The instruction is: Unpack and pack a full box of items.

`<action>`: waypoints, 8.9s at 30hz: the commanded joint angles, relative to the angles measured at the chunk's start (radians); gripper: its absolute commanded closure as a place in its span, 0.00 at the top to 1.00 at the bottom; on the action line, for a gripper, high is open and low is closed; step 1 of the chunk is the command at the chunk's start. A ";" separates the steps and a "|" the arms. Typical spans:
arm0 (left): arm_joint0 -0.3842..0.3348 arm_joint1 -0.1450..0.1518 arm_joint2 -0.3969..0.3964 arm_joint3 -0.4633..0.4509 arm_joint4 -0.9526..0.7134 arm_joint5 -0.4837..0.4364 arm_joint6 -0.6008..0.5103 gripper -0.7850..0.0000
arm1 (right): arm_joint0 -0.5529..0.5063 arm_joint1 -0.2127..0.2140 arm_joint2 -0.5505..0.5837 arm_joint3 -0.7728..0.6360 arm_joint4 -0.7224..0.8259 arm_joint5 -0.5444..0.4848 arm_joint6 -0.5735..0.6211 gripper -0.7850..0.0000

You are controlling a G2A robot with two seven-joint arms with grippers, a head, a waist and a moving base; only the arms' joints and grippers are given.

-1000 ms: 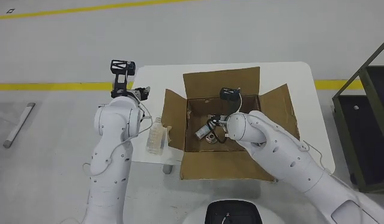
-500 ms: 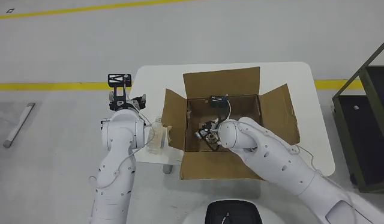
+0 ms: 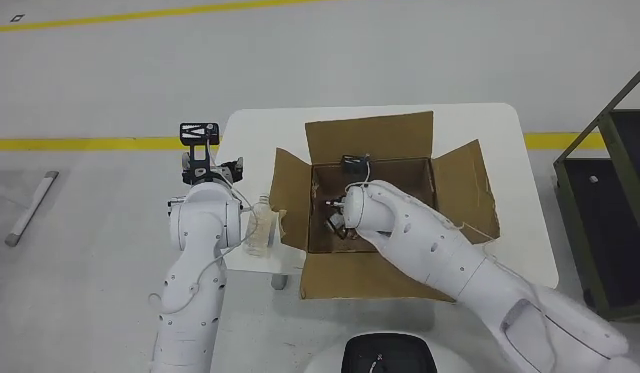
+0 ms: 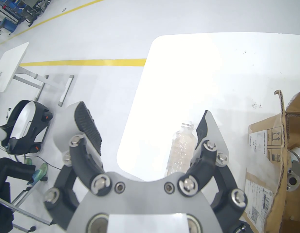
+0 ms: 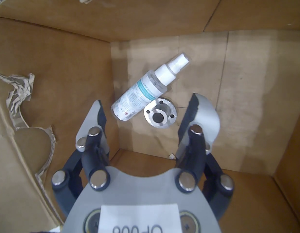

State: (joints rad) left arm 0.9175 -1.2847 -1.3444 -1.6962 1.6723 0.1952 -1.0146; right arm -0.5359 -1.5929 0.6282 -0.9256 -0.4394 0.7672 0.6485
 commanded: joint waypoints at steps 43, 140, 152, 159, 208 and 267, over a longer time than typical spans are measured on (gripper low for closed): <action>0.000 0.000 0.000 0.000 0.000 0.000 0.000 1.00 | 0.109 -0.214 0.032 0.465 0.210 -0.135 -0.194 0.82; 0.000 0.000 0.000 0.000 0.000 0.000 0.000 1.00 | 0.084 -0.193 0.029 0.352 -0.210 -0.060 0.095 1.00; 0.000 0.000 0.000 0.000 0.000 0.000 0.000 1.00 | 0.084 -0.193 0.029 0.352 -0.210 -0.060 0.095 1.00; 0.000 0.000 0.000 0.000 0.000 0.000 0.000 1.00 | 0.084 -0.193 0.029 0.352 -0.210 -0.060 0.095 1.00; 0.000 0.000 0.000 0.000 0.000 0.000 0.000 1.00 | 0.058 -0.189 0.074 0.338 -0.233 -0.094 0.073 1.00; 0.000 0.000 0.000 0.000 0.000 0.000 0.000 1.00 | -0.123 -0.072 0.204 -0.010 -0.687 -0.034 0.355 0.00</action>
State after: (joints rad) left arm 0.9175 -1.2847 -1.3444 -1.6962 1.6723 0.1952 -1.0146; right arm -0.6542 -1.6691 0.8319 -0.9298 -1.1004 0.7379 0.9917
